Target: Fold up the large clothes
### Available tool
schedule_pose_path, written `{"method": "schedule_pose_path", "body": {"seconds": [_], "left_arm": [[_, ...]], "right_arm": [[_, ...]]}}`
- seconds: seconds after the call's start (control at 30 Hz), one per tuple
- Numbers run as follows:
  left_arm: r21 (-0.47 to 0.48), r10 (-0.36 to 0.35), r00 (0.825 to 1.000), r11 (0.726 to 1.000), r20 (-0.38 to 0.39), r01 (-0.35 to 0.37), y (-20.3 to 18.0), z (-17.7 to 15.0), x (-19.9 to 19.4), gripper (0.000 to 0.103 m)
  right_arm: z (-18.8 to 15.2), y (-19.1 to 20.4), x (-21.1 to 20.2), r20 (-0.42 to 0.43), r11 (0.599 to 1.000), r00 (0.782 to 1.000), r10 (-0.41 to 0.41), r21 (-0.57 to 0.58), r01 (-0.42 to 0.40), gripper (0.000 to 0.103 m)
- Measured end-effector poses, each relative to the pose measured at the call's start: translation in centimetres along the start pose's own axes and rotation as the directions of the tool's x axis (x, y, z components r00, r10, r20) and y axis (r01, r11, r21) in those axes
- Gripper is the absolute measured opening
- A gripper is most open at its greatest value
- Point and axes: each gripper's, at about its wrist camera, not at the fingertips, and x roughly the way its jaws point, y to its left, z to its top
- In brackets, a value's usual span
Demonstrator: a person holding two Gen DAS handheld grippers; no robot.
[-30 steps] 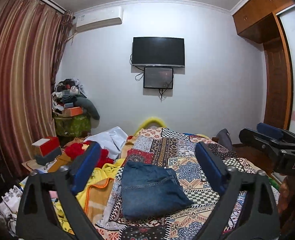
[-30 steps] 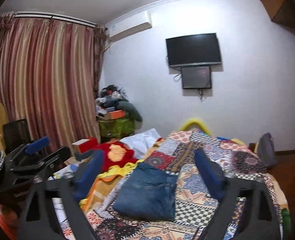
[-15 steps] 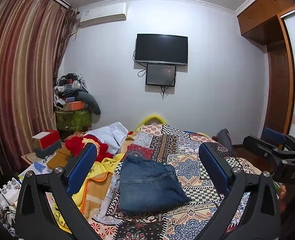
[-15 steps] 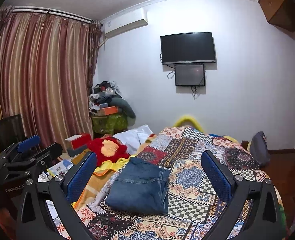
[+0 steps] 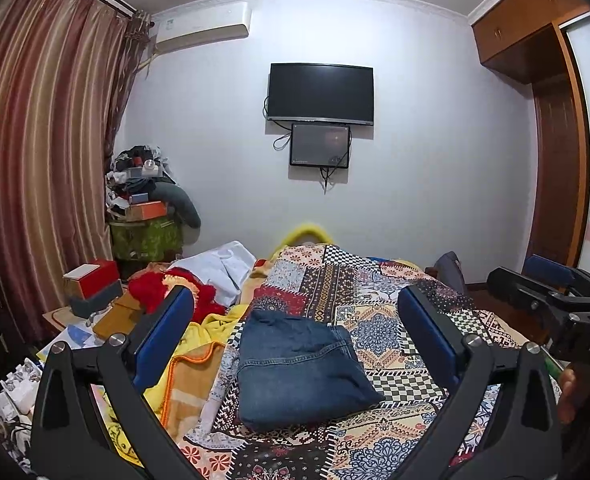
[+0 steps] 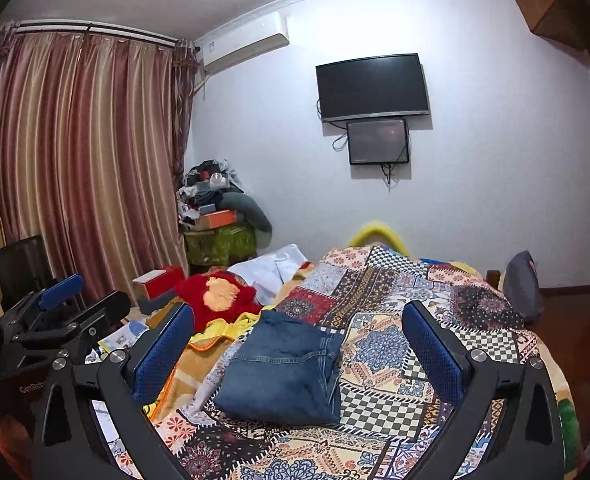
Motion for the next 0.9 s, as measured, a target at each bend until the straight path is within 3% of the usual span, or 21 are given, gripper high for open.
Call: {"method": "schedule_pose_path", "body": {"seconds": [0.9], "left_arm": [[-0.006, -0.012, 1.000, 1.000, -0.023, 0.011, 0.40, -0.02, 0.79, 0.103]], "right_arm": [[-0.29, -0.40, -0.04, -0.019, 1.000, 1.000, 0.003, -0.006, -0.003, 0.103]]}}
